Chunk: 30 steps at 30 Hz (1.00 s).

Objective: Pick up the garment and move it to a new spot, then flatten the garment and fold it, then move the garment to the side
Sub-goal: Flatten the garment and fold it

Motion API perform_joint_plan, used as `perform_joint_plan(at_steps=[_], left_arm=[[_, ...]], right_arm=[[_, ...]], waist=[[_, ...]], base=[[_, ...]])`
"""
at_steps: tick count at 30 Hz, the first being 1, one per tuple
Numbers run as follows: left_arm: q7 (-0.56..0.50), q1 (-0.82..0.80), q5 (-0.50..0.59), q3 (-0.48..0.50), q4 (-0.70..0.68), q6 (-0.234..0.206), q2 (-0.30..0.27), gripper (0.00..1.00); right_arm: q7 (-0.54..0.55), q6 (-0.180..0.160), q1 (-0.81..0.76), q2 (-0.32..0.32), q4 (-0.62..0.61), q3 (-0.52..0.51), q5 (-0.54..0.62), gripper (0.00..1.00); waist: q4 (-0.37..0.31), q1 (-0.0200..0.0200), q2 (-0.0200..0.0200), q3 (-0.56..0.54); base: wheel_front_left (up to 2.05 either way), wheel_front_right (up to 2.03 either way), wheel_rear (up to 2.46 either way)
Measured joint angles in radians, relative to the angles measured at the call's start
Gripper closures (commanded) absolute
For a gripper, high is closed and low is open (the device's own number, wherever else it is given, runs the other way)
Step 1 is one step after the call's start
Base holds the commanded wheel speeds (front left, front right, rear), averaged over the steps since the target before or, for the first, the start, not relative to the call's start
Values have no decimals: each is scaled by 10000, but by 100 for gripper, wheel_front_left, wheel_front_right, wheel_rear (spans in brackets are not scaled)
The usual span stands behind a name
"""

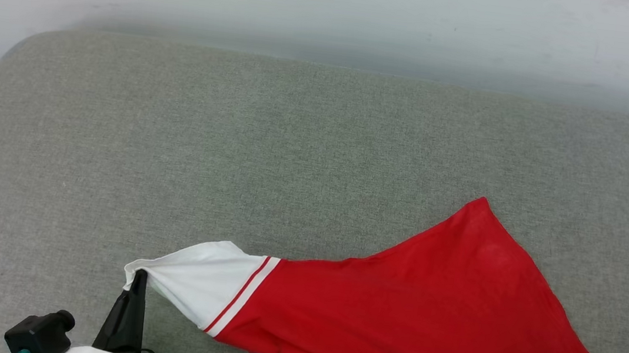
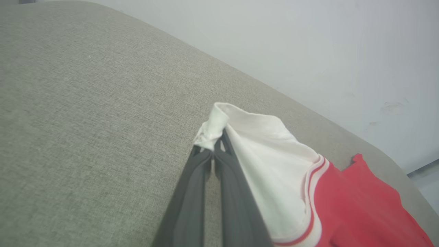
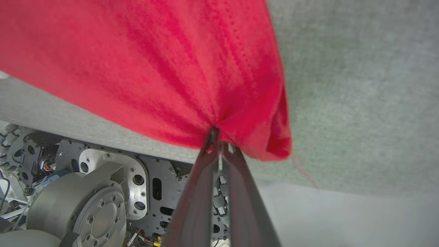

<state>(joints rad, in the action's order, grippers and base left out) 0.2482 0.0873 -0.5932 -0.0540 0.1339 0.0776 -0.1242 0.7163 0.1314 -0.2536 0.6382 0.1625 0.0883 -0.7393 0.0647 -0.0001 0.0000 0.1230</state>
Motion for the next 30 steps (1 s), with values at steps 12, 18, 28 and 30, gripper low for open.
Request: perform_joint_plan(at_steps=[12, 18, 28, 30], left_arm=[[-75, -4, -10, -82, -69, -107, -40, 100], [-88, -157, 0, -226, -207, -117, -35, 100], [-75, -866, 102, -637, -272, -46, 84, 100], [-58, -1038, 140, -719, -267, 6, 121, 100]], right_arm=[[-1223, -4, 1466, -527, -1363, -1747, 59, 0], [-826, -4, 3312, -230, -2447, -1682, 405, 0], [1624, -4, 6798, 253, -2451, 865, 723, 0], [2132, -4, 7418, 305, -2100, 1444, 803, 0]], waist=[[-73, 1, 0, -15], [75, 1, 0, 216], [619, 3, 0, 1104], [752, 3, 0, 1312]], base=[[0, 0, 0], [0, 0, 0], [0, 0, 0], [0, 0, 0]])
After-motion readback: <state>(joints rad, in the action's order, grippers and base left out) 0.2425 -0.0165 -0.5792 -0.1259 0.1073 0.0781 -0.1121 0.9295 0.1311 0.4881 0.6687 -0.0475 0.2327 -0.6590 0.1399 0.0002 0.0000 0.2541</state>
